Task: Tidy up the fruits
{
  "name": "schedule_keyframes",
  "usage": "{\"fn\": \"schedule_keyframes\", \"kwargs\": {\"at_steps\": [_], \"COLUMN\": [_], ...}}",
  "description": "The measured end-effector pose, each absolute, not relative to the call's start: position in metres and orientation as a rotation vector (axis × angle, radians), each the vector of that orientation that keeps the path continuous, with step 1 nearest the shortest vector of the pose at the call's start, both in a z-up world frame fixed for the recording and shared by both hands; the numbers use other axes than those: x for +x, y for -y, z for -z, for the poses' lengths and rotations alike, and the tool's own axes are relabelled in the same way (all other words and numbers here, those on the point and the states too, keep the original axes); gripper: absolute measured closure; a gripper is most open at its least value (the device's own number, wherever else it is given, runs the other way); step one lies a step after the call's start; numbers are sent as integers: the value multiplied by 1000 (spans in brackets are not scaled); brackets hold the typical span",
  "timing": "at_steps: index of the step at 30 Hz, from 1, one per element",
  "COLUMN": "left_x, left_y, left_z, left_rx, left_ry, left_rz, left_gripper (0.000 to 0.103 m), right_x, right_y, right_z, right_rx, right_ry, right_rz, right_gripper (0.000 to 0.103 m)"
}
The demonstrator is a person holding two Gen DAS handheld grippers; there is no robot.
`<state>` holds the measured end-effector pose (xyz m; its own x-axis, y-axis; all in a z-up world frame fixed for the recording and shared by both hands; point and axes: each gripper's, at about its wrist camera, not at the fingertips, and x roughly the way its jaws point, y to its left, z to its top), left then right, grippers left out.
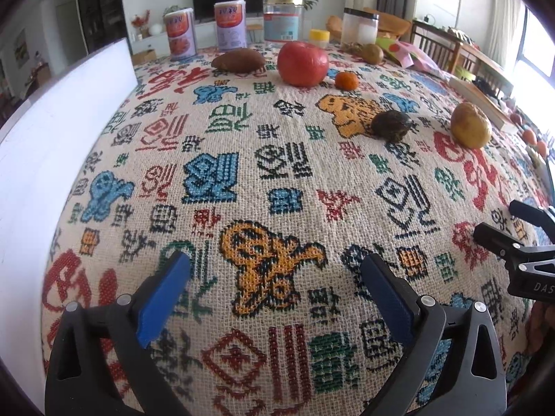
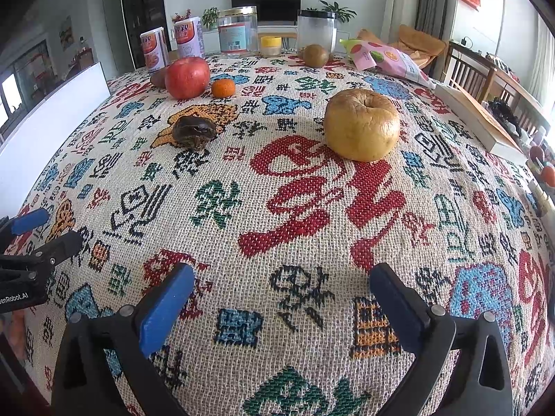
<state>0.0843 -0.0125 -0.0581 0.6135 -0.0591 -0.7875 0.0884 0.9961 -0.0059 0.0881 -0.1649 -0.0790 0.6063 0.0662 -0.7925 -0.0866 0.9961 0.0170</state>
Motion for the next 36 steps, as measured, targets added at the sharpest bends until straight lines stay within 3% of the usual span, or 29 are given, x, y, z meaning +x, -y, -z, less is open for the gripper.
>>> {"fn": "schedule_keyframes", "kwargs": {"at_steps": [36], "left_x": [84], "left_y": [12], "left_z": [59], "left_rx": [34], "left_ry": [-912], "left_rz": [86], "left_gripper": [2], "right_x": [88], "right_y": [165], "right_z": [80], "right_rx": [-24], "right_ry": [-917], "right_rz": [-94], "right_gripper": [0]}}
